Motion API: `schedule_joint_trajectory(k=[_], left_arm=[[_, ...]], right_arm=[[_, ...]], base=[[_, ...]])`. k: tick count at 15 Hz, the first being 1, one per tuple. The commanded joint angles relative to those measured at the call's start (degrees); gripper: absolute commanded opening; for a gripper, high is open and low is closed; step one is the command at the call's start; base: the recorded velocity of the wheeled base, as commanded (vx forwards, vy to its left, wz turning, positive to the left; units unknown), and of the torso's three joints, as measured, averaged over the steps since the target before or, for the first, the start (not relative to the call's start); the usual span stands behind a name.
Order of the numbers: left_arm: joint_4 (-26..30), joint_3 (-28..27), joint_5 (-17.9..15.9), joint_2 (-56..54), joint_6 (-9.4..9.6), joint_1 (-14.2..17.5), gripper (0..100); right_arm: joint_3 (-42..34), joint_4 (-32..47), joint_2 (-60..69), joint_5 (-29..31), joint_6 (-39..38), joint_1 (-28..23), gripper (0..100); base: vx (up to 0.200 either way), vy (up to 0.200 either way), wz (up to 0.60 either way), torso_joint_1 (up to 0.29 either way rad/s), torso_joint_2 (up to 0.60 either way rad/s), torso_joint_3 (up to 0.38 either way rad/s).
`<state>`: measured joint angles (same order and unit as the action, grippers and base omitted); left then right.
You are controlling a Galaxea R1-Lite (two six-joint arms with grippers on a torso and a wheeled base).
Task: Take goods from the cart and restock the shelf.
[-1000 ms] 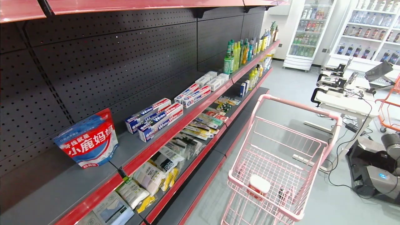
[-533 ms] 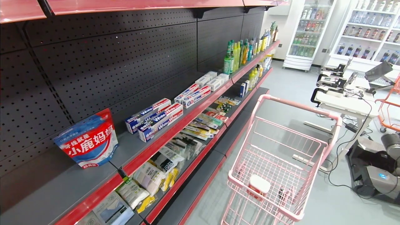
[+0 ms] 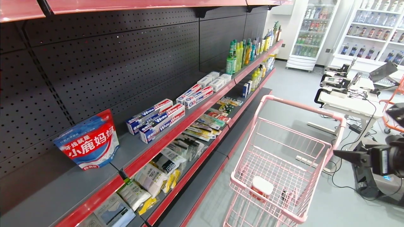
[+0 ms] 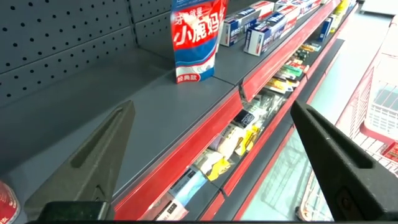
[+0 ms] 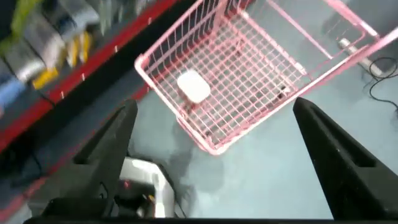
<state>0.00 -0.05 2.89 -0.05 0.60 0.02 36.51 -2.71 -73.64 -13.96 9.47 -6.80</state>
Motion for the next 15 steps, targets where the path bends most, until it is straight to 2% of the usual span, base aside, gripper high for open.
schedule_joint_trajectory(k=[1,3,7,11,15], left_arm=[[0.0,0.0,0.0,0.0,0.02,0.0,100],[0.0,0.0,0.0,0.0,0.02,0.0,100],[0.0,0.0,0.0,0.0,0.02,0.0,100],[0.0,0.0,0.0,0.0,0.11,0.0,100],[-0.1,0.0,0.1,0.0,-0.07,0.0,100]], right_arm=[[4.0,-0.7,-19.3,-2.9,9.2,-1.5,100],[6.4,-0.6,-22.0,-2.6,12.0,-0.9,100],[10.3,-0.7,-28.5,-2.9,12.2,0.2,100],[15.6,-1.0,-36.7,-3.0,12.9,3.3,100],[20.4,-5.1,-43.6,-3.0,13.0,8.5,100]], base=[[0.000,0.000,0.00,0.000,0.00,0.000],[0.000,0.000,0.00,0.000,0.00,0.000],[0.000,0.000,-0.60,-0.001,0.00,0.007],[0.000,0.000,0.00,0.000,0.00,0.000],[0.000,0.000,0.00,0.000,0.00,0.000]])
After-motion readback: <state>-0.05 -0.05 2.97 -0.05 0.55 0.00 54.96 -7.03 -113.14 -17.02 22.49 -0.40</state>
